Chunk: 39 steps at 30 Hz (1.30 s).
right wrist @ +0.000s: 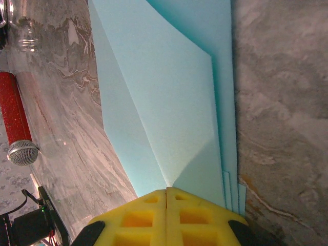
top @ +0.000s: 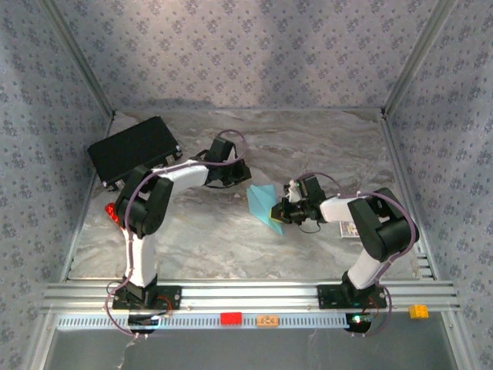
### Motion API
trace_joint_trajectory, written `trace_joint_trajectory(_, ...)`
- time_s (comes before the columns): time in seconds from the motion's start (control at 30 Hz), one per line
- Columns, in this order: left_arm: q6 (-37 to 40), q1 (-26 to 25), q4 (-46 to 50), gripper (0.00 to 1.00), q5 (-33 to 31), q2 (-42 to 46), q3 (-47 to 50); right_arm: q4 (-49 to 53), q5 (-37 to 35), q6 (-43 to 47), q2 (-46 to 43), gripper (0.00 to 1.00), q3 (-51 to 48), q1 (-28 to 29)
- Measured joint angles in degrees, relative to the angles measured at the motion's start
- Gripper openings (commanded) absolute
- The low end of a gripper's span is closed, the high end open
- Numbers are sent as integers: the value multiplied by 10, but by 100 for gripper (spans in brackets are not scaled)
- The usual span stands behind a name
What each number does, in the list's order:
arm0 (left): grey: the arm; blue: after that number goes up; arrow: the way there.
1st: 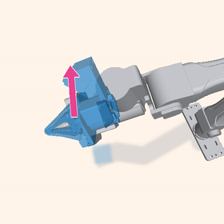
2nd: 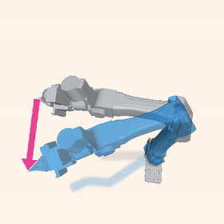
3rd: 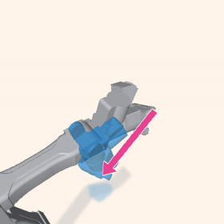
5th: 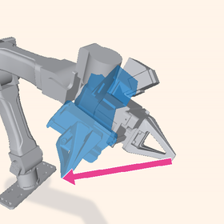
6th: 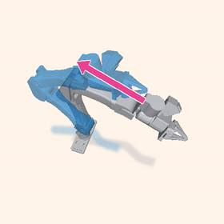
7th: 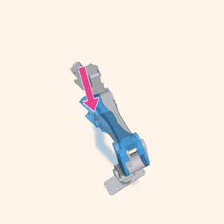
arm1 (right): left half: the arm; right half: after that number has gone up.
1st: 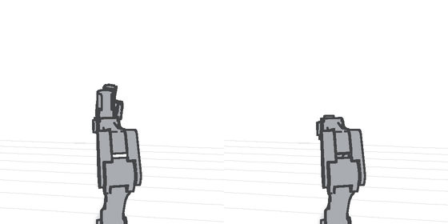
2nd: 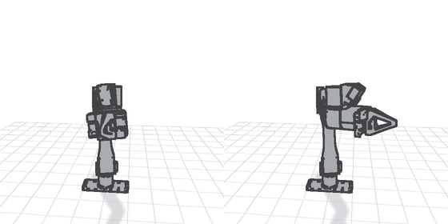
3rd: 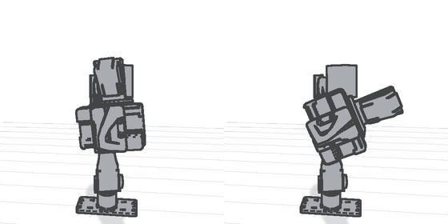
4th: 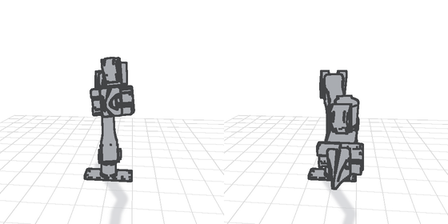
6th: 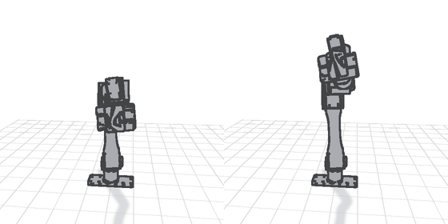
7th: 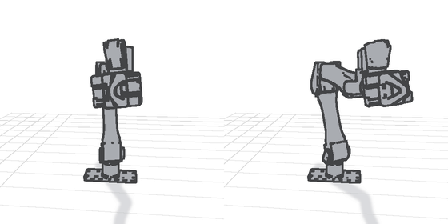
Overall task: Fold a paper plane with a square sheet of paper (pick it up from the middle)
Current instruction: Fourth fold the wing at the center of the table.
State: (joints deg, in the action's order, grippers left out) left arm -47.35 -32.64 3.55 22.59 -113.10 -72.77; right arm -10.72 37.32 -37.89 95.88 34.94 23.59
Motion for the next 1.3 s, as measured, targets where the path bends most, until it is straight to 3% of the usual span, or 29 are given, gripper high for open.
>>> trace_joint_trajectory(0.33,-7,-77,-38,7,30,-37,7,12,0,0,-5,0,0,-1)
trace_joint_trajectory(0.83,-17,-73,-77,6,40,-52,39,80,-17,-3,-17,0,47,17)
trace_joint_trajectory(1.07,-17,-73,-80,6,40,-52,40,72,-32,-7,44,0,100,28)
trace_joint_trajectory(1.3,-17,-73,-83,5,41,-52,42,34,-20,-7,43,1,71,21)
